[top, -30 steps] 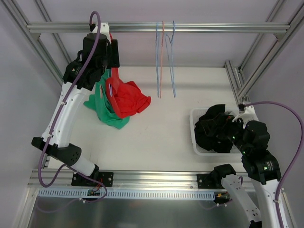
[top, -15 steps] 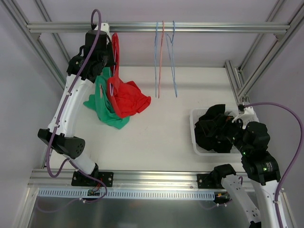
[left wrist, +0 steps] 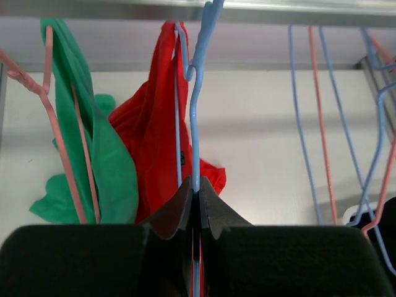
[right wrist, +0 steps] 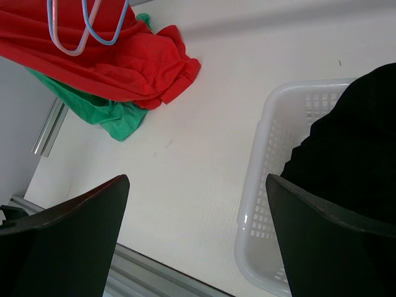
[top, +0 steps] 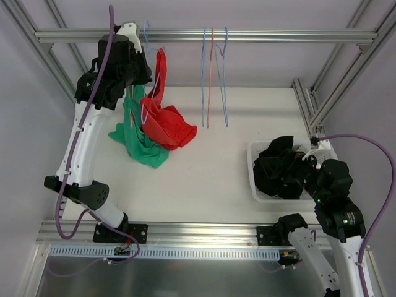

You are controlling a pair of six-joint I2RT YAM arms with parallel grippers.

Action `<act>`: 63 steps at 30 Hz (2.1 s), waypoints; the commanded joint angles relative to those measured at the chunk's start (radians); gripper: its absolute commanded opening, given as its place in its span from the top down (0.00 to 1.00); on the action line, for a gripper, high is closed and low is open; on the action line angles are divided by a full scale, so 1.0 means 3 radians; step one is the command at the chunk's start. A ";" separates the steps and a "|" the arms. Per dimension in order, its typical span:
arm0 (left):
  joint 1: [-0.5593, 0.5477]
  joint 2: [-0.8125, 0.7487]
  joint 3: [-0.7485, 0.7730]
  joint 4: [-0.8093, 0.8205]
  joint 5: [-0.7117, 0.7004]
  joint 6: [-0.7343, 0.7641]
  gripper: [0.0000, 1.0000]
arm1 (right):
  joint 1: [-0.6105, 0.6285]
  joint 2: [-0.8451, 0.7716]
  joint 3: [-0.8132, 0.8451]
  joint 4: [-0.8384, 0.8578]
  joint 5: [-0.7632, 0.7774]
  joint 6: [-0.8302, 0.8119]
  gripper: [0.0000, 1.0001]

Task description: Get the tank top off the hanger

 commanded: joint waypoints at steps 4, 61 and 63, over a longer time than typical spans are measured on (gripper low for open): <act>0.0019 -0.0436 -0.0106 0.0646 0.0237 -0.0122 1.00 | -0.0016 0.0001 0.0067 0.0174 -0.0103 -0.0048 0.02; -0.0058 -0.4644 -0.4781 0.1250 0.3469 -0.1298 1.00 | 0.2398 0.1837 -0.0547 0.2665 0.1005 -0.0426 1.00; -0.0058 -0.4619 -0.4765 0.1250 0.3489 -0.1288 1.00 | 0.2383 0.1745 -0.0562 0.2512 0.1287 -0.0391 1.00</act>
